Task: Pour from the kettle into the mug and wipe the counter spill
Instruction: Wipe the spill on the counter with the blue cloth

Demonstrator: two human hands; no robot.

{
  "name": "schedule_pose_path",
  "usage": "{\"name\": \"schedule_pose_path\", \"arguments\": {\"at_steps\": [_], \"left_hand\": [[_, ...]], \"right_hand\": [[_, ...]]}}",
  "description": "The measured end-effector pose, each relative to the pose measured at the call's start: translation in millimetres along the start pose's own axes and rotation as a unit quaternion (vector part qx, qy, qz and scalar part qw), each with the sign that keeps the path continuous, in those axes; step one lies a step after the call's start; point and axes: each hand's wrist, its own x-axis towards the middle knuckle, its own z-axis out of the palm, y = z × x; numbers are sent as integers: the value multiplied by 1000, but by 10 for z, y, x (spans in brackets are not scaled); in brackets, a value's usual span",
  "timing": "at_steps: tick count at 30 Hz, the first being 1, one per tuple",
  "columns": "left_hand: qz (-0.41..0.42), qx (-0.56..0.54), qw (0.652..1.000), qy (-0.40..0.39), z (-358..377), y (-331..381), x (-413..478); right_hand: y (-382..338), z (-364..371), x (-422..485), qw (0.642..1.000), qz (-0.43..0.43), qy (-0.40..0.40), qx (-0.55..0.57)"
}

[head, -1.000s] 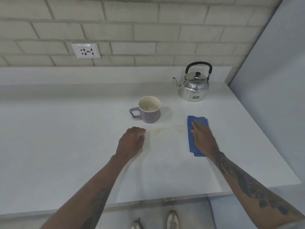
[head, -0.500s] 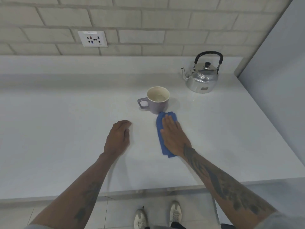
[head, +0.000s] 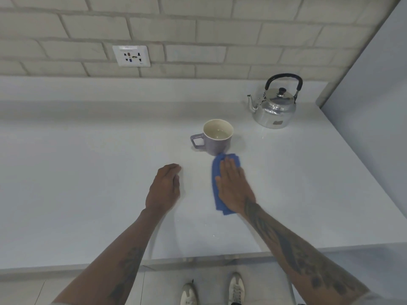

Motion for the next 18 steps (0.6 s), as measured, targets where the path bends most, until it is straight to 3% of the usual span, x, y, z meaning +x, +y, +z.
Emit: {"name": "schedule_pose_path", "arguments": {"at_steps": [3, 5, 8, 10, 15, 18], "left_hand": [[7, -3, 1000, -1, 18, -35, 8], [5, -10, 1000, 4, 13, -48, 6], [1, -12, 1000, 9, 8, -27, -9], [-1, -9, 1000, 8, 14, -25, -4], [-5, -18, 1000, -16, 8, -31, -8], [-12, -11, 1000, -15, -21, -7, -20]], "right_hand": [[-25, 0, -520, 986, -166, -14, -14], [165, -67, -747, 976, -217, -36, 2], [361, -42, -646, 992, -125, -24, 23], [130, -39, -473, 998, -63, -12, 20], [-419, 0, -19, 982, -188, -11, -16], [-502, -49, 269, 990, -139, -9, -2]]}}
